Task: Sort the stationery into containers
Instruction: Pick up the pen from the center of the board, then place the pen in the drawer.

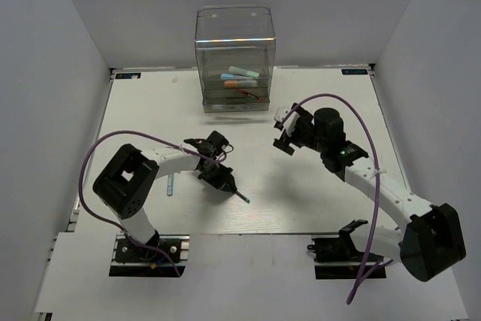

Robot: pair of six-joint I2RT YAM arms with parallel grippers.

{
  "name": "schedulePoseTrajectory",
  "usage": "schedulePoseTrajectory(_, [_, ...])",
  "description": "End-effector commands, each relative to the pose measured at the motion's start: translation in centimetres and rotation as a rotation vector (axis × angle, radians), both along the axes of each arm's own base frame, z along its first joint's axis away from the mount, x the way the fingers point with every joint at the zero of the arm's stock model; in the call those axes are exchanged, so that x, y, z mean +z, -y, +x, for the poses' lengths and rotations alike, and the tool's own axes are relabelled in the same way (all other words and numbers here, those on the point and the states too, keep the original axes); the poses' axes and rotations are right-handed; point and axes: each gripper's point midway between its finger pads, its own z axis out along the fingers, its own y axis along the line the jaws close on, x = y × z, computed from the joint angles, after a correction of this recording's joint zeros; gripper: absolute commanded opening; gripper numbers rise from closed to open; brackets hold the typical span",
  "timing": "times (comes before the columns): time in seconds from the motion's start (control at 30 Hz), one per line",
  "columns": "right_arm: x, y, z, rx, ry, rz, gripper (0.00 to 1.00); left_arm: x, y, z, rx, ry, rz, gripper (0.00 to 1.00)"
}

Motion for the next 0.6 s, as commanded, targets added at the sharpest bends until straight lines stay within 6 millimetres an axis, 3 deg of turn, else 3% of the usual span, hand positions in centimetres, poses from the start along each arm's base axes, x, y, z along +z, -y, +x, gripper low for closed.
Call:
schedulePoseTrajectory(0.0, [-0.7,1.9,0.4,-0.14,-0.04,0.058,0.9,1.2,1.1,3.4,0.005,0.123,-0.012,0.02])
schedulePoseTrajectory(0.13, [-2.6,3.5,-0.7,-0.177,-0.078,0.062,0.87,4.4,2.5,7.9,0.016,0.278,-0.051,0.0])
schedulePoseTrajectory(0.17, [-2.2,3.6,-0.8,-0.178,-0.066,0.068,0.87,4.6,2.8,8.3,0.017,0.283,-0.055,0.0])
schedulePoseTrajectory(0.27, [-2.6,4.3,-1.2,-0.202,-0.075,0.08,0.74,6.1,4.0,10.8,0.033,0.341,-0.086,0.0])
schedulePoseTrajectory(0.3, [-3.0,4.7,-1.2,-0.219,-0.081,0.08,0.68,6.8,4.3,11.2,0.035,0.356,-0.098,0.0])
schedulePoseTrajectory(0.37, [-3.4,5.4,-1.4,-0.241,-0.082,0.077,0.46,8.2,5.0,13.6,0.058,0.415,-0.115,0.0])
schedulePoseTrajectory(0.4, [-3.7,5.6,-1.4,-0.244,-0.087,0.073,0.28,9.3,5.4,14.8,0.069,0.439,-0.131,0.0])
schedulePoseTrajectory(0.47, [-4.3,6.0,-1.7,-0.251,-0.09,0.064,0.1,10.4,5.5,16.7,0.097,0.493,-0.132,0.0])
schedulePoseTrajectory(0.53, [-4.4,6.3,-1.8,-0.255,-0.087,0.064,0.0,12.7,5.9,18.7,0.119,0.553,-0.159,0.0])
schedulePoseTrajectory(0.57, [-4.6,6.4,-1.9,-0.256,-0.09,0.06,0.0,13.1,5.7,19.9,0.14,0.58,-0.16,0.0])
